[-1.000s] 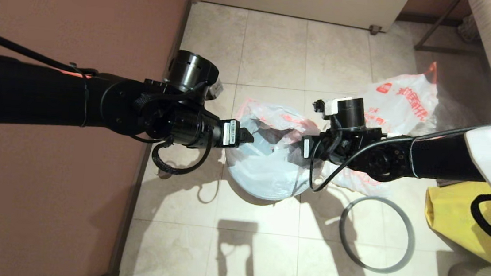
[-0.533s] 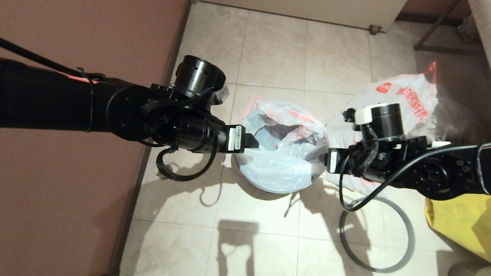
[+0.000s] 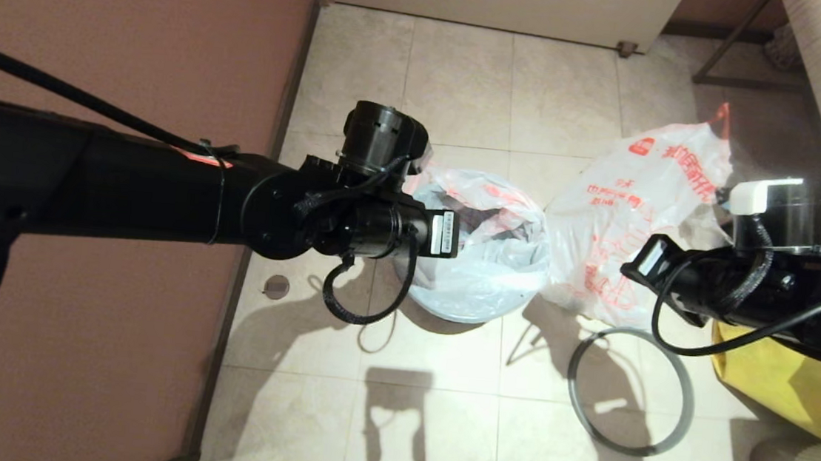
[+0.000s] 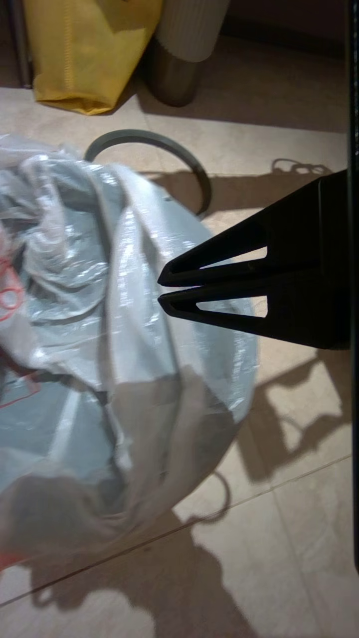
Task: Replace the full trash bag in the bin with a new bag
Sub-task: Put the new garbage bag on the trash can
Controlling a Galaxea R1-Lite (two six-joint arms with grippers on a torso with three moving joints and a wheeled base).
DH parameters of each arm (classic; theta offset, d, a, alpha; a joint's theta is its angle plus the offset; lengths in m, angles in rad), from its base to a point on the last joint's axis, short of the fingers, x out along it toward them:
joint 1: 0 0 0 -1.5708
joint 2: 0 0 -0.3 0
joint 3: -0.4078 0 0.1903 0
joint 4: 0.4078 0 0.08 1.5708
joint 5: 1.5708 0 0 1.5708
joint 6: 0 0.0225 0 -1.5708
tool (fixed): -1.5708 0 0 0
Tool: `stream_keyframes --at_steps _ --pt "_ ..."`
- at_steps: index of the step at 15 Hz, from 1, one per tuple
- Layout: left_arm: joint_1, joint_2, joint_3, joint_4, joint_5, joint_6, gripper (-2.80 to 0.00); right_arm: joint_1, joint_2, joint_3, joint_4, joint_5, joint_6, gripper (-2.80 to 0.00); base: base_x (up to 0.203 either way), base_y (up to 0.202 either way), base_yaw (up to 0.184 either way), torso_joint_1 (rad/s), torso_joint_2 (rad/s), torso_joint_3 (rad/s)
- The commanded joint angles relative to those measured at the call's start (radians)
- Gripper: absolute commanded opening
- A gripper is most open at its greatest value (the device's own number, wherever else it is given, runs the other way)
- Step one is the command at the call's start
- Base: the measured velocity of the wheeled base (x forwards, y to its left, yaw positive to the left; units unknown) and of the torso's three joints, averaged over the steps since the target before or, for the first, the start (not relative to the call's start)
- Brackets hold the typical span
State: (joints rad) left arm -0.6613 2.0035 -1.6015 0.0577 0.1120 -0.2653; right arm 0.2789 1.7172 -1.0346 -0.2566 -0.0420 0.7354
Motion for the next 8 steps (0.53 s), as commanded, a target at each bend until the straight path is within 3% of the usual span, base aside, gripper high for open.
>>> stream_keyframes --at_steps 1,2,4,6,7,8 --pt "-0.001 0.115 -0.165 0.050 0.024 0.026 -2.80 -0.043 0.042 0.044 -0.078 0.037 0.018 -2.80 0.000 0.000 0.000 0.000 0.00 0.000" --pt "0.001 0.173 -0.286 0.089 0.040 0.070 -2.80 -0.054 0.043 0.057 -0.148 0.047 0.032 -2.80 0.000 0.000 0.000 0.000 0.00 0.000" --pt "0.005 0.318 -0.399 0.062 0.071 0.262 -2.80 -0.038 0.036 0.041 -0.194 0.054 0.030 -2.80 0.000 0.000 0.000 0.000 0.00 0.000" --pt "0.007 0.461 -0.397 -0.025 0.104 0.490 -2.80 -0.014 0.027 0.048 -0.214 0.050 0.021 -2.80 0.000 0.000 0.000 0.000 0.00 0.000" --pt "0.008 0.515 -0.394 -0.067 0.110 0.580 -2.80 -0.015 0.023 0.047 -0.214 0.048 0.016 -2.80 0.000 0.000 0.000 0.000 0.00 0.000" --pt "0.009 0.554 -0.393 -0.095 0.114 0.624 -2.80 -0.018 0.022 0.041 -0.214 0.048 0.016 -2.80 0.000 0.000 0.000 0.000 0.00 0.000"
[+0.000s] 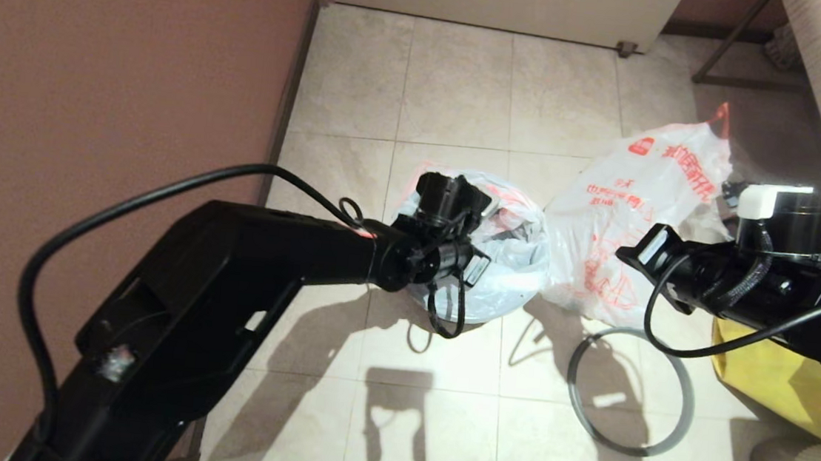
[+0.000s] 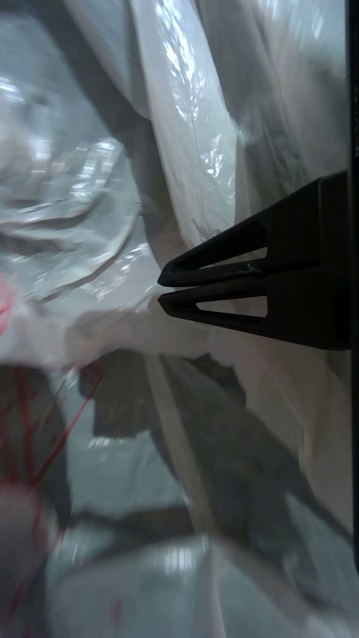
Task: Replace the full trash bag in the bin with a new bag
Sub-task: Put the new garbage bag on the trash can
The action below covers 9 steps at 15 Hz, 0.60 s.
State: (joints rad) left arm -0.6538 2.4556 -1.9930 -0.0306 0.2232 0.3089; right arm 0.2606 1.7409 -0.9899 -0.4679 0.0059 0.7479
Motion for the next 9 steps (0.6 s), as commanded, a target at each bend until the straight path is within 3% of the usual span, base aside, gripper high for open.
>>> stream_keyframes --at_steps 1,4,6,9 --pt "0.003 0.130 0.000 -0.024 0.000 0.091 -2.80 0.002 -0.007 -0.004 -0.004 0.000 0.004 -2.80 0.000 0.000 0.000 0.000 0.00 0.000" --pt "0.039 0.230 0.000 -0.126 0.013 0.195 -2.80 0.000 -0.037 -0.001 -0.005 0.000 0.004 -2.80 0.000 0.000 0.000 0.000 0.00 0.000" --pt "0.111 0.263 0.002 -0.155 0.062 0.218 -2.80 -0.004 -0.045 -0.001 -0.005 0.000 0.004 -2.80 0.000 0.000 0.000 0.000 0.00 0.000" --pt "0.156 0.258 0.002 -0.157 0.069 0.261 -2.80 -0.004 -0.044 -0.004 -0.005 0.000 0.004 -2.80 0.000 0.000 0.000 0.000 0.00 0.000"
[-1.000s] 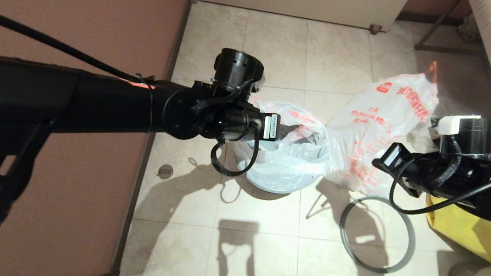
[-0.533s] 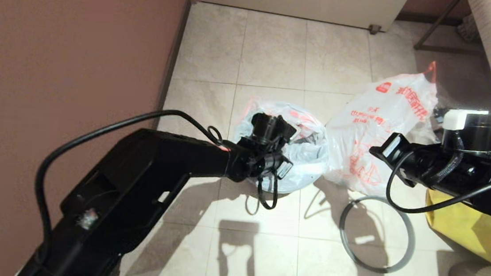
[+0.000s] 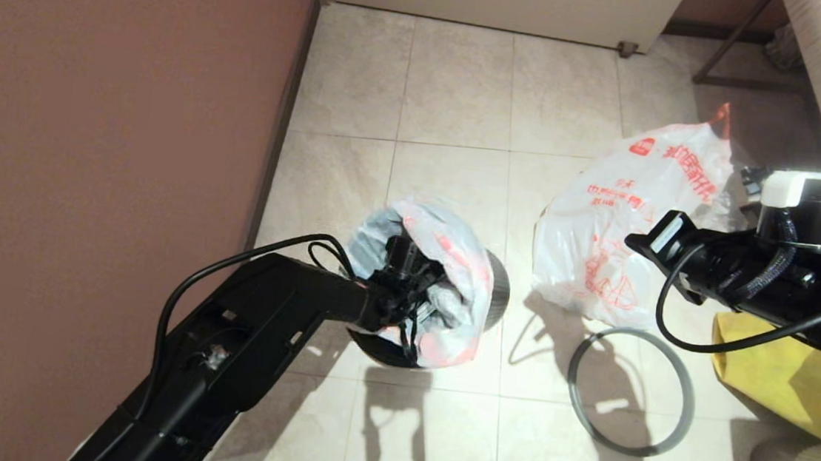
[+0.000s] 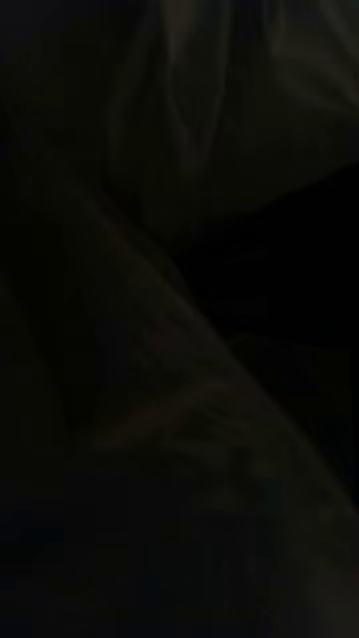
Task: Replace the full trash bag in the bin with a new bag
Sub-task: Put the new garbage bag on the trash can
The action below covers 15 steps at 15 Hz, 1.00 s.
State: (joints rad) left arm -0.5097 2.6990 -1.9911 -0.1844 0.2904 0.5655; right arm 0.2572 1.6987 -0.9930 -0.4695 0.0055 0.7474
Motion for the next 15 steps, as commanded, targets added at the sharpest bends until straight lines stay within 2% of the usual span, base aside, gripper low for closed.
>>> stream_keyframes --at_steps 1,3,6,8,10,12,13,15 --pt "0.011 -0.004 0.000 -0.015 0.002 0.000 -2.80 -0.001 -0.004 -0.001 -0.003 0.001 0.004 -2.80 0.000 0.000 0.000 0.000 0.00 0.000" --pt "-0.011 -0.075 0.001 -0.040 0.001 -0.043 -2.80 -0.001 -0.002 0.000 -0.003 0.001 0.004 -2.80 0.000 0.000 0.000 0.000 0.00 0.000" --pt "-0.085 -0.212 0.021 -0.049 0.006 -0.125 -2.80 -0.006 -0.004 0.008 -0.001 0.000 -0.005 -2.80 0.000 0.000 0.000 0.000 0.00 0.000" --pt "-0.145 -0.275 0.034 -0.043 0.045 -0.209 -2.80 -0.004 -0.004 0.043 -0.001 -0.004 -0.044 -2.80 0.000 0.000 0.000 0.000 0.00 0.000" --pt "-0.160 -0.314 0.100 -0.017 0.080 -0.272 -2.80 0.006 -0.008 0.059 0.000 -0.025 -0.063 -2.80 0.000 0.000 0.000 0.000 0.00 0.000" --pt "-0.176 -0.385 0.219 0.046 0.090 -0.381 -2.80 0.020 -0.026 0.060 0.007 -0.046 -0.083 -2.80 0.000 0.000 0.000 0.000 0.00 0.000" --pt "-0.179 -0.408 0.265 0.077 0.093 -0.472 -2.80 0.038 -0.042 0.059 0.025 -0.051 -0.100 -2.80 0.000 0.000 0.000 0.000 0.00 0.000" --pt "-0.181 -0.489 0.370 0.100 0.093 -0.616 -2.80 0.099 -0.084 0.051 0.143 -0.072 -0.138 -2.80 0.000 0.000 0.000 0.000 0.00 0.000"
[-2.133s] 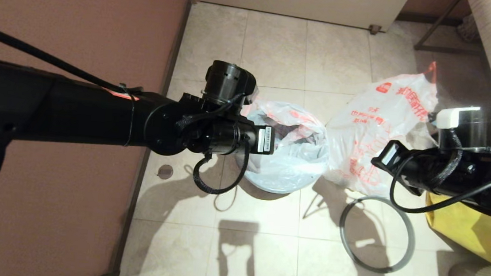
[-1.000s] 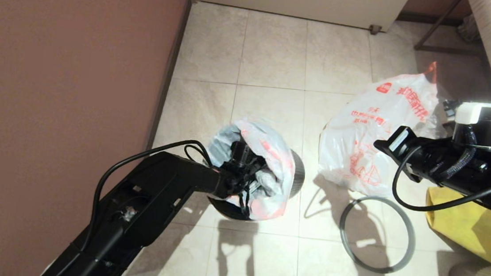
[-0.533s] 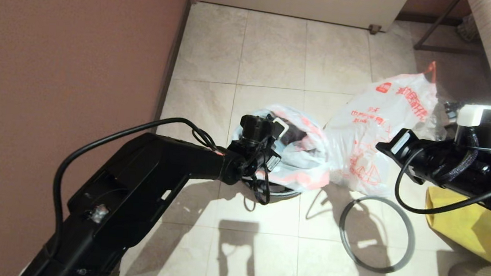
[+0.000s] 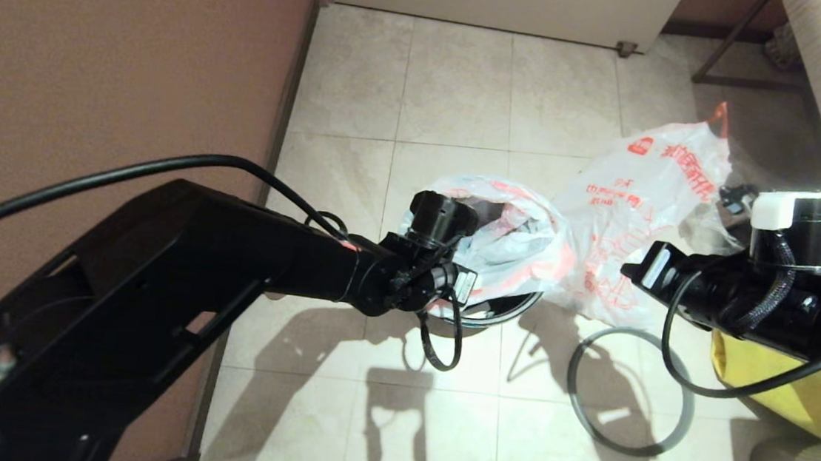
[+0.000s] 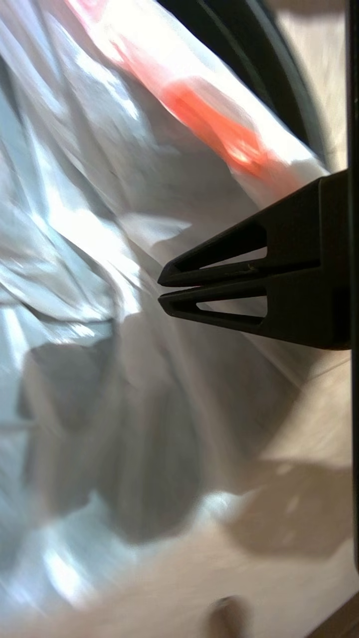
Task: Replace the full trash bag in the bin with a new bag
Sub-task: Put the new garbage bag on the trash can
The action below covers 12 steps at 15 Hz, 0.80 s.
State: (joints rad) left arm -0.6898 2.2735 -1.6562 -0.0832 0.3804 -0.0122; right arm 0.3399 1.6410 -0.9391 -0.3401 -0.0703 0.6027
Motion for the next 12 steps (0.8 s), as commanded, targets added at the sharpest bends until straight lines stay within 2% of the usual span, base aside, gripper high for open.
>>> stream_keyframes --at_steps 1,3,4,5,7,9,10,11,12 --pt "-0.002 -0.113 0.100 0.014 0.000 -0.105 -2.80 0.055 -0.032 -0.007 0.060 -0.023 -0.025 -2.80 0.000 0.000 0.000 0.000 0.00 0.000" --pt "-0.018 -0.180 0.149 0.110 -0.054 -0.266 -2.80 0.116 0.014 -0.010 0.096 -0.160 -0.060 -2.80 0.000 0.000 0.000 0.000 0.00 0.000" --pt "-0.024 -0.175 0.116 0.141 -0.087 -0.293 -2.80 0.131 0.042 -0.006 0.103 -0.247 -0.083 -2.80 0.000 0.000 0.000 0.000 0.00 0.000" --pt "-0.025 -0.161 0.091 0.148 -0.102 -0.297 -2.80 0.136 0.038 0.001 0.110 -0.265 -0.108 -2.80 0.000 0.000 0.000 0.000 0.00 0.000" --pt "-0.019 -0.199 0.121 0.152 -0.125 -0.311 -2.80 0.149 0.022 -0.024 0.151 -0.271 -0.134 -2.80 0.000 0.000 0.000 0.000 0.00 0.000" --pt "-0.007 -0.239 0.131 0.170 -0.204 -0.319 -2.80 0.180 0.062 -0.050 0.177 -0.274 -0.154 -2.80 0.000 0.000 0.000 0.000 0.00 0.000" --pt "-0.011 -0.270 0.161 0.188 -0.300 -0.323 -2.80 0.216 0.075 -0.068 0.180 -0.286 -0.176 -2.80 0.000 0.000 0.000 0.000 0.00 0.000" --pt "-0.012 -0.308 0.187 0.196 -0.428 -0.325 -2.80 0.232 0.079 -0.089 0.179 -0.301 -0.214 -2.80 0.000 0.000 0.000 0.000 0.00 0.000" --pt "-0.019 -0.348 0.219 0.198 -0.605 -0.342 -2.80 0.242 0.088 -0.118 0.178 -0.309 -0.264 -2.80 0.000 0.000 0.000 0.000 0.00 0.000"
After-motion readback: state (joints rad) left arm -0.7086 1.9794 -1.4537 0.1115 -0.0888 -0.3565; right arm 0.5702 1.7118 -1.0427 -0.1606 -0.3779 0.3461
